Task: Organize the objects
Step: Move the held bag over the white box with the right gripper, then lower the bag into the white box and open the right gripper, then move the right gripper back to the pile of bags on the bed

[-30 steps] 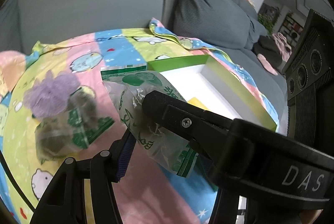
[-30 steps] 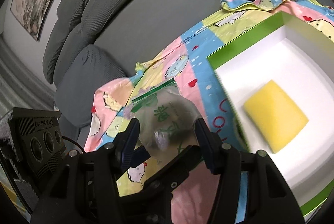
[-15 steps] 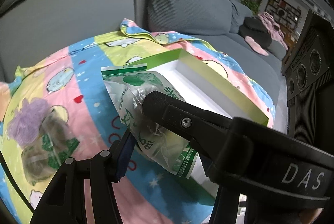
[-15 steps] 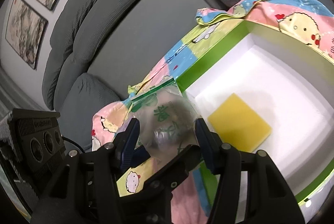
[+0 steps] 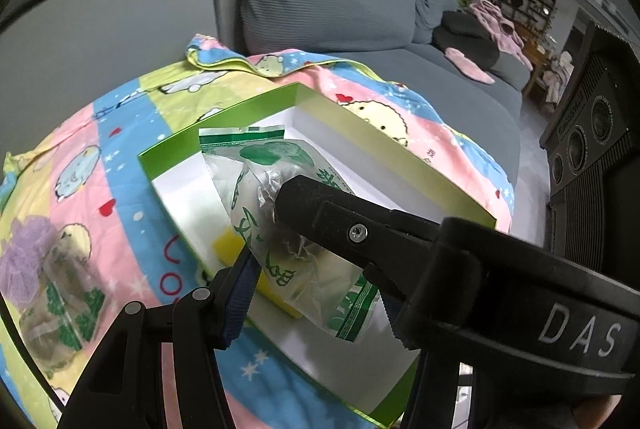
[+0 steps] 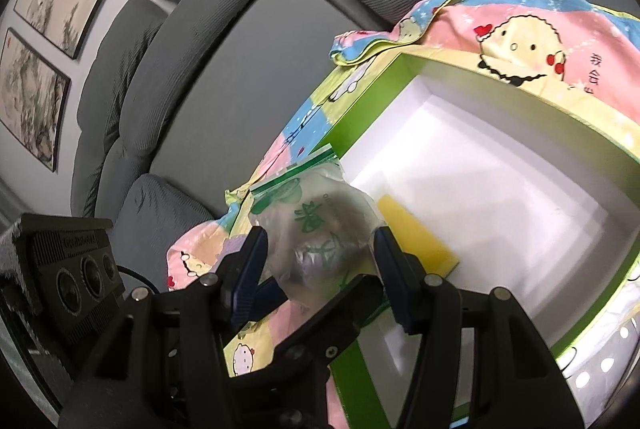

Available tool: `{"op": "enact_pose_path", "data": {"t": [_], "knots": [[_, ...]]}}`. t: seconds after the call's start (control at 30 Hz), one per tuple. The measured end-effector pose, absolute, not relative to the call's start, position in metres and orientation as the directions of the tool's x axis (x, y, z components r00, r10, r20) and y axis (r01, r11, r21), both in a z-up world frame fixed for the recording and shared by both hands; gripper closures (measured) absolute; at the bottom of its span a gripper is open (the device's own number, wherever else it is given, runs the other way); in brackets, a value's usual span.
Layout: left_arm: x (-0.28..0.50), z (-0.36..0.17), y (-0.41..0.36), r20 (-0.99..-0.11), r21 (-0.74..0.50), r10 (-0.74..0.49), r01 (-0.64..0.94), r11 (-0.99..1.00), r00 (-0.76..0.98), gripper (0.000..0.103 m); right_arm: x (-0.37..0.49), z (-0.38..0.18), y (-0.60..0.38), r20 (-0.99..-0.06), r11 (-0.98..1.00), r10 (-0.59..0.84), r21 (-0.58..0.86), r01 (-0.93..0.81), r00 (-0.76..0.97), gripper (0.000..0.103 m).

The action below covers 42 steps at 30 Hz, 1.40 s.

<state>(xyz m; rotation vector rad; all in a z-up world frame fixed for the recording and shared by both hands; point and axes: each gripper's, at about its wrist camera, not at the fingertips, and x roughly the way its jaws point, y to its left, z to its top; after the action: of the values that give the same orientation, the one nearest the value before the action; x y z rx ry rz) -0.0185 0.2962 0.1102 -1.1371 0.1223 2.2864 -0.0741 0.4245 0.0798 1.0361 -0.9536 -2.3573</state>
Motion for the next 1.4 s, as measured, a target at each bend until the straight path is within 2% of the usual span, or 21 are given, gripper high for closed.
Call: {"op": "enact_pose_path", "data": {"t": [0.47,0.77,0.9,0.93,0.97,1.03,1.27,1.4], "knots": [[-0.02,0.099,0.339,-0.781,-0.168,0.482,-0.609,-0.775,-0.398,0.048,-0.067,0.07,0.463,-0.537,-0.704,-0.475,0.708,-0.065,-0.697,0.049],[-0.026,0.089,0.343,-0.796,-0.211,0.491,-0.597,-0.774,-0.355,0.048,-0.066,0.07,0.465,-0.572,-0.735,-0.418,0.67,-0.108,-0.706,0.051],[-0.025,0.085,0.338,-0.81,-0.241,0.484,-0.563,-0.79,-0.332,0.048,-0.066,0.071,0.465,-0.579,-0.746,-0.391,0.654,-0.121,-0.715,0.049],[-0.021,0.088,0.336,-0.812,-0.228,0.475,-0.565,-0.793,-0.339,0.048,-0.065,0.072,0.466,-0.576,-0.745,-0.385,0.655,-0.125,-0.721,0.045],[-0.017,0.093,0.332,-0.803,-0.224,0.48,-0.567,-0.793,-0.354,0.048,-0.063,0.075,0.466,-0.568,-0.745,-0.379,0.655,-0.123,-0.73,0.035],[-0.012,0.101,0.323,-0.79,-0.226,0.49,-0.568,-0.791,-0.369,0.048,-0.06,0.08,0.466,-0.549,-0.749,-0.375,0.654,-0.105,-0.747,0.022],[0.004,0.123,0.256,-0.752,-0.269,0.492,-0.477,-0.836,-0.439,0.048,-0.05,0.092,0.458,-0.506,-0.731,-0.39,0.678,-0.075,-0.769,0.021],[0.017,0.139,0.186,-0.68,-0.351,0.504,-0.366,-0.862,-0.533,0.047,-0.037,0.115,0.438,-0.353,-0.658,-0.527,0.745,0.109,-0.773,0.021]]}}
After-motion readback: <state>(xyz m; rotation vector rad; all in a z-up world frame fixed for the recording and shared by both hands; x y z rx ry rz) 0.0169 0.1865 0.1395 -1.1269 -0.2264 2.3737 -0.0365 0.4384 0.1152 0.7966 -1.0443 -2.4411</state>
